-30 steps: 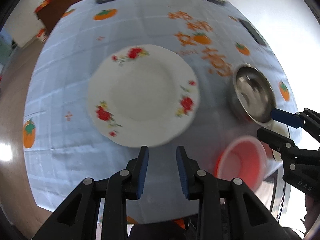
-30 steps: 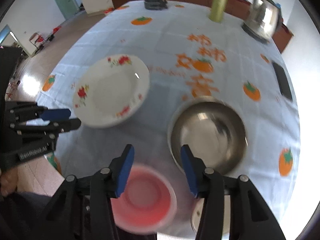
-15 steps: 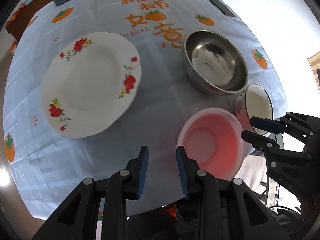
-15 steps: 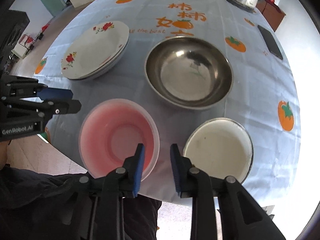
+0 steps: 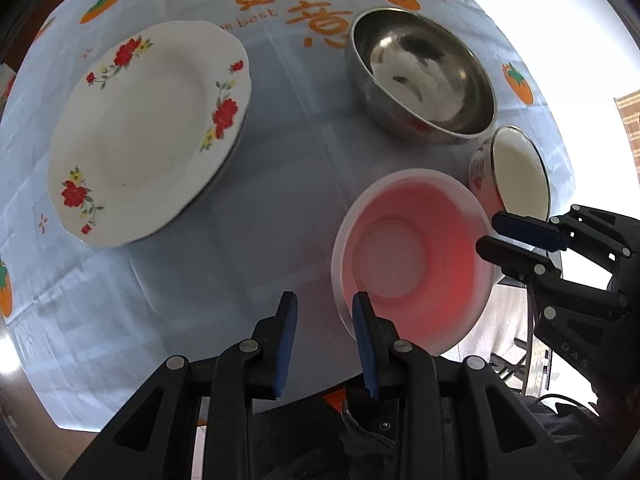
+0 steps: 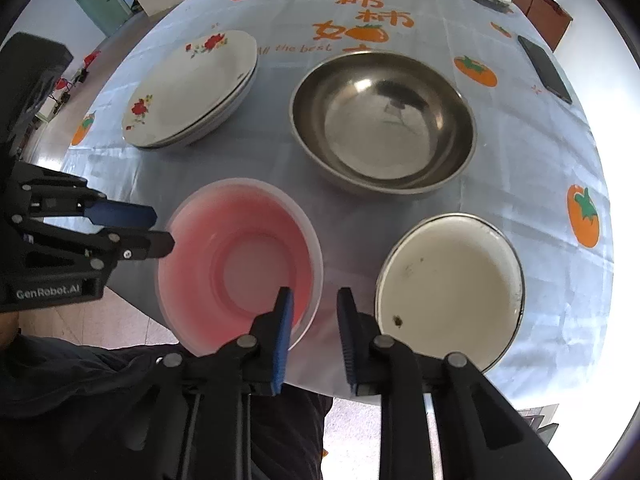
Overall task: Organize plates and bowls
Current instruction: 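Move both grippers to the rim of the pink plastic bowl, then close both grippers on the pink bowl's rim and lift it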
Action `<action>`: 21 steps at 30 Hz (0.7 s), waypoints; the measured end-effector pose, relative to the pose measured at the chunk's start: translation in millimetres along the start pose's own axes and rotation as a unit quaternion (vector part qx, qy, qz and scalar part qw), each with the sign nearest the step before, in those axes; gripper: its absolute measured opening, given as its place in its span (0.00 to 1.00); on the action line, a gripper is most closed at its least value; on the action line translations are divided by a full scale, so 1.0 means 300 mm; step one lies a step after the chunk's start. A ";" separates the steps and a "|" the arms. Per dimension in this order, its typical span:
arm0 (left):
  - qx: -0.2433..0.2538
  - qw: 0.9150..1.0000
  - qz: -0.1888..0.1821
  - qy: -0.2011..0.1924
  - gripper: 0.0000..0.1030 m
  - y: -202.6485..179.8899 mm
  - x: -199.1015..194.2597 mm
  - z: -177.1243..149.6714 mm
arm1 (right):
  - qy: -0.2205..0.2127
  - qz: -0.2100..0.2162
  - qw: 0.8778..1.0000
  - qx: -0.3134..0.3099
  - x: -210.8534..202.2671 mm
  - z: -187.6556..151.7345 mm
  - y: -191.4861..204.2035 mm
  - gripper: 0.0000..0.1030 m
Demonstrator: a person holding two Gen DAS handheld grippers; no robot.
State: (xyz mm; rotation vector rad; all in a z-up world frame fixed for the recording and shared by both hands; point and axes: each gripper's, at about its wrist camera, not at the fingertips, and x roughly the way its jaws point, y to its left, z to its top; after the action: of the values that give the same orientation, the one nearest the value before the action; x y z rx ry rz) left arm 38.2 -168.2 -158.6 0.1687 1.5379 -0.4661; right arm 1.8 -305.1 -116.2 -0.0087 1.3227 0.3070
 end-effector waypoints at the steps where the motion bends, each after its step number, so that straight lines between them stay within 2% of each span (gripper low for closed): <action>1: 0.002 1.000 0.000 0.001 0.30 -0.004 0.003 0.000 | 0.000 0.000 1.000 0.000 0.002 -0.001 0.000 0.18; 4: 0.008 1.000 0.000 0.006 0.29 -0.018 0.015 0.003 | 0.001 0.000 1.000 0.003 0.009 -0.007 -0.003 0.14; 5: 0.009 1.000 -0.003 0.008 0.27 -0.021 0.021 0.002 | 0.000 0.001 1.000 0.003 0.010 -0.008 -0.003 0.12; 6: 0.010 1.000 -0.008 0.009 0.20 -0.023 0.023 0.002 | -0.003 0.002 1.000 0.004 0.010 -0.010 -0.002 0.12; 9: 0.018 1.000 -0.011 0.009 0.13 -0.036 0.028 0.003 | -0.004 0.009 1.000 0.005 0.013 -0.012 -0.001 0.10; 21: 0.016 1.000 0.002 -0.012 0.11 -0.034 -0.013 0.006 | -0.013 0.016 1.000 0.004 -0.003 -0.005 0.008 0.10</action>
State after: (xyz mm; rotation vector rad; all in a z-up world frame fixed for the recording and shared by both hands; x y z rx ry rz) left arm 36.1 -177.3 -152.8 0.1901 1.5067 -0.4882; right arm -0.2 -303.3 -115.2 0.0240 1.2992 0.3278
